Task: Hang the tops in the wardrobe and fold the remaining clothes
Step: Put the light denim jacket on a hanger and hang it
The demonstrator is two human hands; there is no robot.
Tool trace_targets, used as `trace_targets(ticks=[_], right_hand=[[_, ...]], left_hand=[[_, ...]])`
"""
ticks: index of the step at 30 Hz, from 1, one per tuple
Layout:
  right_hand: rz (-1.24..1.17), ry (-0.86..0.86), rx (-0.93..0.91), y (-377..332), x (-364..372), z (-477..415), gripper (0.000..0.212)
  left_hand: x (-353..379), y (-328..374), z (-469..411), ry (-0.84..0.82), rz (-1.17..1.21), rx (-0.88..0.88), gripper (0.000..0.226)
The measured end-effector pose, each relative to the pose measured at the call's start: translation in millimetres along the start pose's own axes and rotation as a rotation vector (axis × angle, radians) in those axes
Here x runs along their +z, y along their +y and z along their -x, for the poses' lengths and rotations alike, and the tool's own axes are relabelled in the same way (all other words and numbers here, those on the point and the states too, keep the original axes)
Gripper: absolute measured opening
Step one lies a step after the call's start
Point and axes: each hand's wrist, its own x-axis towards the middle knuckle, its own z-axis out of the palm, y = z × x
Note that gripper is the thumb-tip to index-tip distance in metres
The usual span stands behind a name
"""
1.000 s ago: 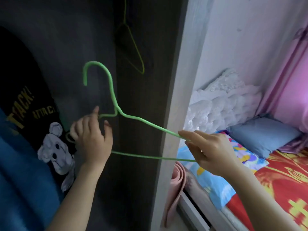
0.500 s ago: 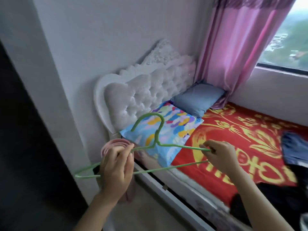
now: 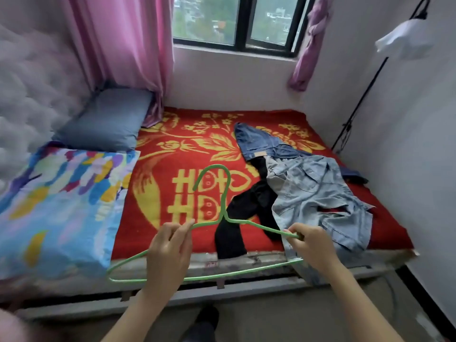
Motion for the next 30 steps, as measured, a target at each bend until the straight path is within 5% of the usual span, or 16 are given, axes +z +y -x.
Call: trace_targets(ticks=[18, 26, 30], right_hand=[[0.103, -0.198, 0.347, 62, 20, -138, 0.045], [-0.022, -0.197, 0.496, 100, 10, -123, 0.03], [-0.184, -0.108, 0.493, 124, -2, -120, 0.038]], left_hand=[[217, -40, -141, -0.311, 0.442, 0.147, 0.053], [276, 3, -140, -0.609, 0.648, 0.17, 0.027], [303, 30, -142, -0.631, 0.736, 0.115, 0.06]])
